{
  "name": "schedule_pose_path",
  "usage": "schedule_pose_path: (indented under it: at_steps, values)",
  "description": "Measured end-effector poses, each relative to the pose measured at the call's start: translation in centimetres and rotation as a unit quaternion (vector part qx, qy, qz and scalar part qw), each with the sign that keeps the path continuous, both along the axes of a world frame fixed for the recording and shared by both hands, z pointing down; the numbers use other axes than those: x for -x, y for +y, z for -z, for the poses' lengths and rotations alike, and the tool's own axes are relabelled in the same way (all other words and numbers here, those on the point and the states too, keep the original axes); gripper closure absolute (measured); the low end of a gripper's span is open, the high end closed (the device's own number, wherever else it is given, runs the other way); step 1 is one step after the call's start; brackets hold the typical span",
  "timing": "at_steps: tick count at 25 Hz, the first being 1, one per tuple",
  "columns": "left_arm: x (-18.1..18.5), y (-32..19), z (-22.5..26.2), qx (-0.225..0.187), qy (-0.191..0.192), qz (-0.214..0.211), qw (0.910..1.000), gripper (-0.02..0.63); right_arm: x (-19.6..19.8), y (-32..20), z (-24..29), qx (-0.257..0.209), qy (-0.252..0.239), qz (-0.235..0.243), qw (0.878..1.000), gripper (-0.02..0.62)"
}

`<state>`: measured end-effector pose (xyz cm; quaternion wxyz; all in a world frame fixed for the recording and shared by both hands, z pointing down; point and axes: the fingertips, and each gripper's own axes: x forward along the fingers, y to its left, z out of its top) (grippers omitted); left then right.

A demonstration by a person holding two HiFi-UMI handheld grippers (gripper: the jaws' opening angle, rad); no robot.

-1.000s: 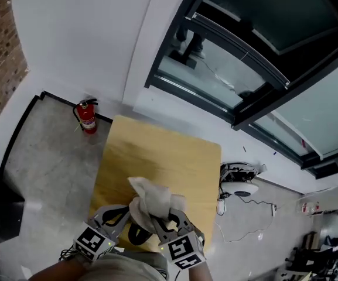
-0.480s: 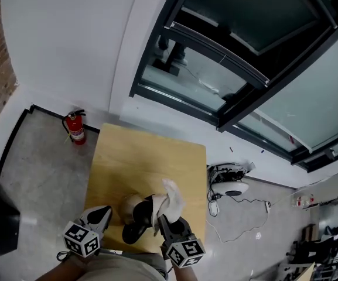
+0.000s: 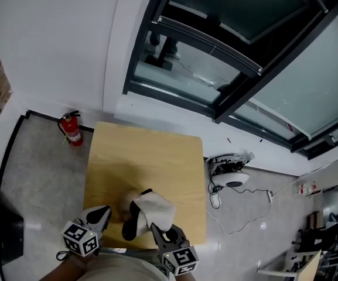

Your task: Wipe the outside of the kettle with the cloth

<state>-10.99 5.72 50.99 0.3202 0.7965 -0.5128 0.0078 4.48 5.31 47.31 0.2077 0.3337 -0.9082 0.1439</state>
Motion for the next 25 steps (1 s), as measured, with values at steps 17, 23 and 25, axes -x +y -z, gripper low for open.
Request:
schedule_pose_path:
  at_steps: [17,23,25]
  values:
    - [-16.3,-4.7,6.6,-0.163,-0.261,-0.505,0.8063,0.607,6.1,7.0,-0.2,0.078,0.159,0.247,0.953,0.522]
    - [-17.6,-4.0,5.7,-0.156,-0.252,-0.538,0.7892,0.609,6.9,6.7,-0.2,0.150,0.103,0.211,0.960,0.522]
    - [-17.4,-4.1,5.8,-0.161,-0.256,-0.536,0.7879,0.609,7.0,6.3,-0.2,0.135,0.123,0.212,0.960,0.522]
